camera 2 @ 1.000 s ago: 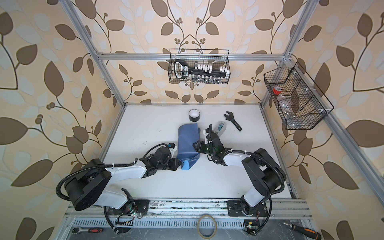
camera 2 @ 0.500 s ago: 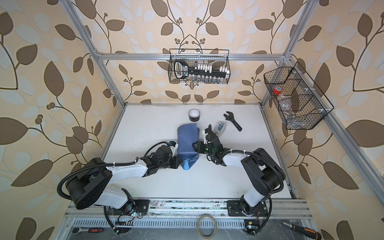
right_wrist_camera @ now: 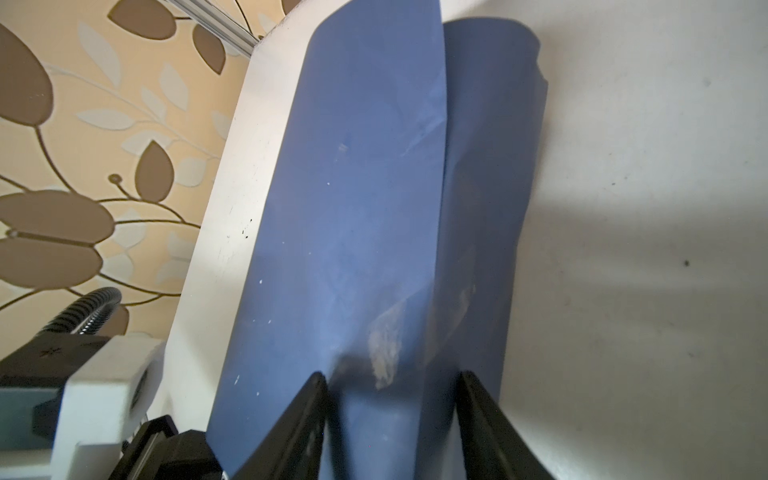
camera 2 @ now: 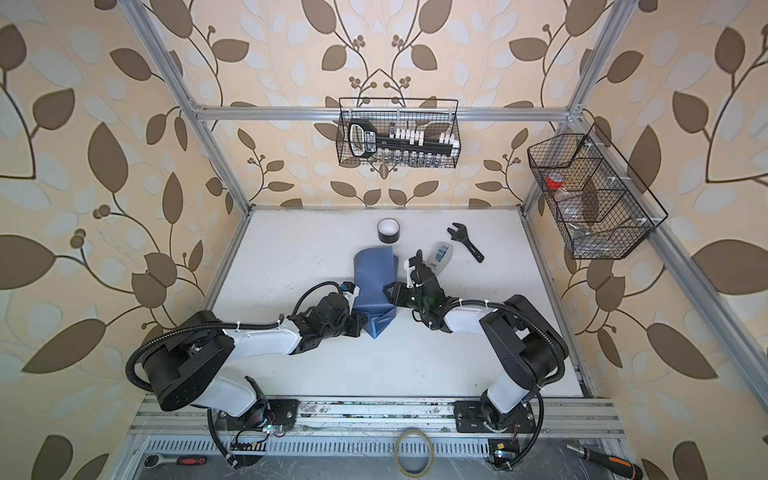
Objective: Wrap the gift box in paper
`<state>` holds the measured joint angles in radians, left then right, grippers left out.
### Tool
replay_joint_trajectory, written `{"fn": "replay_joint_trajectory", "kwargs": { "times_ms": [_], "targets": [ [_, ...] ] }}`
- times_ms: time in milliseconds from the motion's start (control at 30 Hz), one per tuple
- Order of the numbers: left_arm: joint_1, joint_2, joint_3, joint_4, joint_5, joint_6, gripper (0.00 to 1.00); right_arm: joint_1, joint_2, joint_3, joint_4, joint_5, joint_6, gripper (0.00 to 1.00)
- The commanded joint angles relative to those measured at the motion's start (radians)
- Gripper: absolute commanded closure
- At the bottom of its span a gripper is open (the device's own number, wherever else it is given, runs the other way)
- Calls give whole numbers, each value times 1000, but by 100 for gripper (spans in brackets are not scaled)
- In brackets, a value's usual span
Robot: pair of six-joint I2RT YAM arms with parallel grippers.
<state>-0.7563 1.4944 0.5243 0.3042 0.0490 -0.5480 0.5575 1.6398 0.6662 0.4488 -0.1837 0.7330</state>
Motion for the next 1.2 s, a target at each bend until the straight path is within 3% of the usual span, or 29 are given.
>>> {"fn": "replay_joint_trajectory", "kwargs": {
  "times_ms": [0, 533, 1167],
  "targets": [
    [-16, 22, 31, 61, -71, 28, 84, 14, 32, -34, -47, -1, 0, 50],
    [-57, 103, 16, 98, -176, 70, 79, 22, 35, -29, -47, -2, -4, 50],
    [-74, 62, -49, 58, -139, 21, 73, 21, 34, -28, -50, 1, -5, 50]
  ]
}}
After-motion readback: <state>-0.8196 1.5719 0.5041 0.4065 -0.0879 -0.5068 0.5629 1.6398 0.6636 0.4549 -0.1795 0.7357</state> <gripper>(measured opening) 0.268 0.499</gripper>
